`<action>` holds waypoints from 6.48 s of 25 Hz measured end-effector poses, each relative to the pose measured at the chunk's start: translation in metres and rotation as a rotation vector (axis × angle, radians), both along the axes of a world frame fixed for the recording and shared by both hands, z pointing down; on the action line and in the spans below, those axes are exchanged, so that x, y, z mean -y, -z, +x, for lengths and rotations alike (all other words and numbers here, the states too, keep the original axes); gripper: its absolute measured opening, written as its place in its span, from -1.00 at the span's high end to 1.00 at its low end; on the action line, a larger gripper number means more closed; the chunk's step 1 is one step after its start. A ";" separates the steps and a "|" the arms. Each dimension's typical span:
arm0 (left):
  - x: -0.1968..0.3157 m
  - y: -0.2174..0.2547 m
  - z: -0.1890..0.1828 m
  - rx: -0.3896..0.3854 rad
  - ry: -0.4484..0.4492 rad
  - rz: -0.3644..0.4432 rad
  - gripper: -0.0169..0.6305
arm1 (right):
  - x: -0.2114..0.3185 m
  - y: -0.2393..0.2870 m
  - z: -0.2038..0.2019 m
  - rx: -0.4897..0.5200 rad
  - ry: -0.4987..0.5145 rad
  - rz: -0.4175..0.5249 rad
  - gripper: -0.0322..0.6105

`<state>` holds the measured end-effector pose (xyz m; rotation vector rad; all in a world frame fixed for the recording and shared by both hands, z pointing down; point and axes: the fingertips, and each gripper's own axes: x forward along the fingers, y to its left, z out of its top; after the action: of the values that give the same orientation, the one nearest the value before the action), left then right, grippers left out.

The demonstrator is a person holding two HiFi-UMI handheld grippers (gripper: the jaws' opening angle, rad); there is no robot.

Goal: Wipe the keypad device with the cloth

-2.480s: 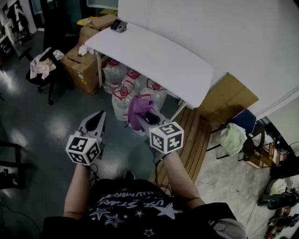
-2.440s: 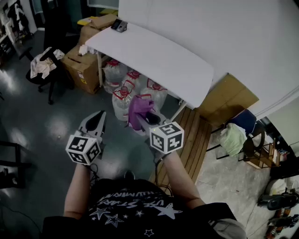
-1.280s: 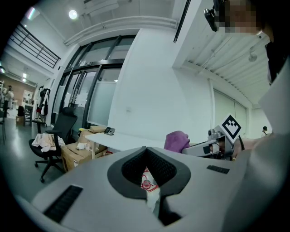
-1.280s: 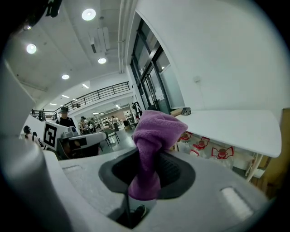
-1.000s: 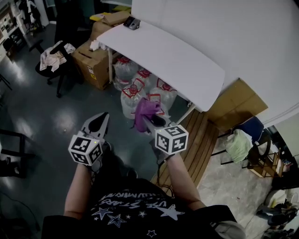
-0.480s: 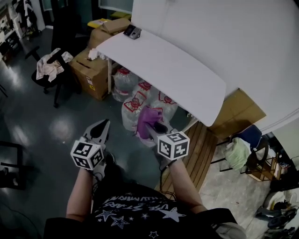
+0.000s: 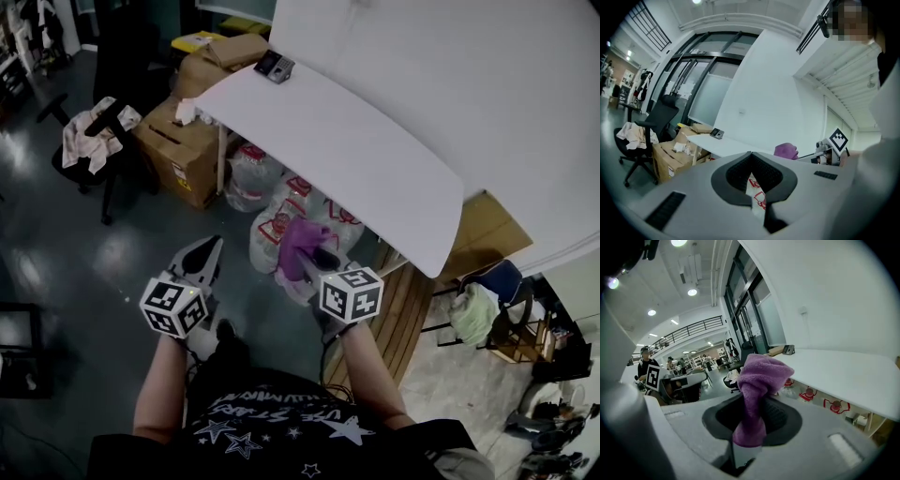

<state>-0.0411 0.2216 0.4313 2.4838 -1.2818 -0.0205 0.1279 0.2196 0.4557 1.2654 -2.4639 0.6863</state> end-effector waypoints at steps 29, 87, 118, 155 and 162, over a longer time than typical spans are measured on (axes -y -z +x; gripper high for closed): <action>0.178 -0.033 -0.116 -0.013 0.012 -0.088 0.93 | 0.184 -0.014 -0.101 -0.029 -0.022 -0.030 0.59; 0.600 -0.057 -0.121 0.074 -0.086 -0.110 0.93 | 0.588 -0.049 -0.085 0.039 -0.189 -0.065 0.59; 0.847 -0.072 -0.098 0.053 -0.351 -0.139 0.93 | 0.821 -0.054 -0.102 0.001 -0.386 -0.085 0.59; 0.900 -0.100 -0.090 0.117 -0.403 -0.188 0.93 | 0.925 -0.113 -0.094 0.012 -0.479 -0.176 0.59; 0.889 -0.098 -0.079 0.109 -0.426 -0.179 0.93 | 0.903 -0.115 -0.062 0.020 -0.558 -0.195 0.59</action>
<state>-0.1204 -0.6671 0.5297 2.5720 -0.7306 0.3224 0.0656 -0.6833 0.5709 1.8815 -1.9901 1.0411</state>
